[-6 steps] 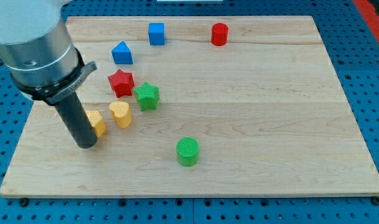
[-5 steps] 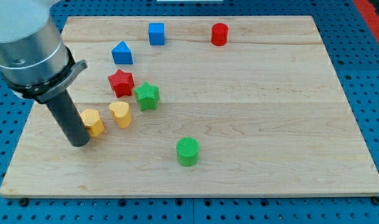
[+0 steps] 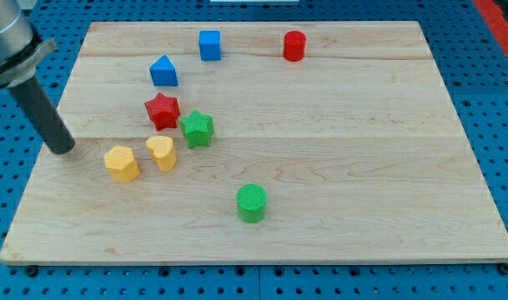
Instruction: Move yourself to the left side of the blue triangle
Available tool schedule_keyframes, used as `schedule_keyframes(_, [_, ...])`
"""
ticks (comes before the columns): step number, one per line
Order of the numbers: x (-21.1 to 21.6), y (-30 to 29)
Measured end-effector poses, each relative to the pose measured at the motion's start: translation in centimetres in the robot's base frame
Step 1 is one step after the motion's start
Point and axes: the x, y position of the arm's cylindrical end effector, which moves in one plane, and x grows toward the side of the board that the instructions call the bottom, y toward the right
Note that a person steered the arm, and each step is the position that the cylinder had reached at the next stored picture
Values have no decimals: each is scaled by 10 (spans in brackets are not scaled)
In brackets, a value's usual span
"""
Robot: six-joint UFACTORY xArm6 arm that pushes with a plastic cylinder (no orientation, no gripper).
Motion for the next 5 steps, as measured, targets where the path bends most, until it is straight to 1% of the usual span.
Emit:
schedule_keyframes(1, [-20, 6])
schedule_keyframes(2, [-24, 25])
schedule_keyframes(4, [-113, 29])
schedule_keyframes(5, [-99, 54])
